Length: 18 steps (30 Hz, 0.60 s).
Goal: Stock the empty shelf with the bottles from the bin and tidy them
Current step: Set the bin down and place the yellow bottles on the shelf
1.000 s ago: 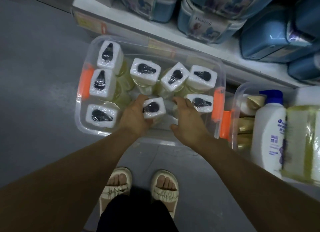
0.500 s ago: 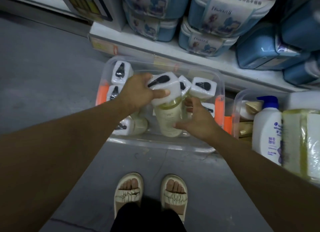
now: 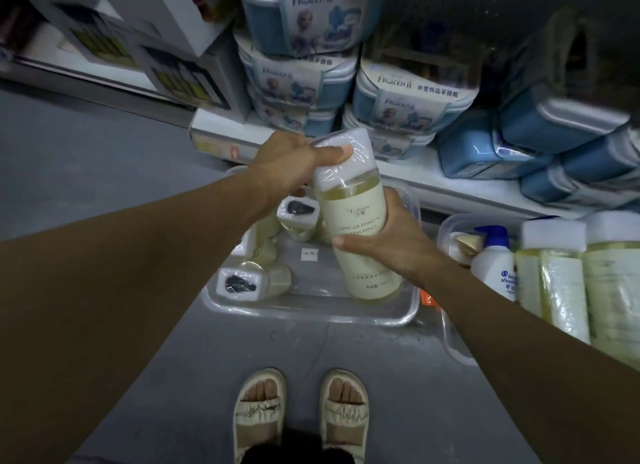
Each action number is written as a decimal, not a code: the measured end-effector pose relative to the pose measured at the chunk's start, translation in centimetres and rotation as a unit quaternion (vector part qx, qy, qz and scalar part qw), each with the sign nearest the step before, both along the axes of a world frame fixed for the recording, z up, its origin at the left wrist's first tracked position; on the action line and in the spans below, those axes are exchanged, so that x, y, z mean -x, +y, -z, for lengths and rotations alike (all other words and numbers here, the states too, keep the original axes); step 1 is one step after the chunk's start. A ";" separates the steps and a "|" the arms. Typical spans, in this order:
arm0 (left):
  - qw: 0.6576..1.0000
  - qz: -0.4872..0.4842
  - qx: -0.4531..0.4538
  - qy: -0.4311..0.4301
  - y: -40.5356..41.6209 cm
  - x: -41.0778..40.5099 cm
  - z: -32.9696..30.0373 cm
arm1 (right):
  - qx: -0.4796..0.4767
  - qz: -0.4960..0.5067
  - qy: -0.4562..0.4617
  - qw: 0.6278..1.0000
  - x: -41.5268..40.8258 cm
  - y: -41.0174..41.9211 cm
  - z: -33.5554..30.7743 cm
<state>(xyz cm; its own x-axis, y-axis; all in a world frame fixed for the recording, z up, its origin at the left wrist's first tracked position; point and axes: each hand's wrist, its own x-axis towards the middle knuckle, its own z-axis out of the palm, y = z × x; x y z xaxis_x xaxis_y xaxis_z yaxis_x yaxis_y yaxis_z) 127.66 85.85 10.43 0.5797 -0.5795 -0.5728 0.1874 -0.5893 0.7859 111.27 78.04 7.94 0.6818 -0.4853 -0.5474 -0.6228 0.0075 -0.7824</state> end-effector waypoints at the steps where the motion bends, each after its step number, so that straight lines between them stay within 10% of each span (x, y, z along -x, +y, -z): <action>1: 1.000 -0.014 0.002 0.010 -0.1 0.5 0.0 | 0.013 0.010 0.000 1.000 0.1 0.0 0.1; 7: 0.995 -0.003 0.040 0.087 0.3 4.6 2.2 | -0.013 0.106 0.007 0.994 2.9 -1.1 1.8; 18: 0.976 0.195 -0.091 -0.021 2.3 11.8 14.1 | 0.013 0.234 -0.003 0.972 8.6 -2.9 5.4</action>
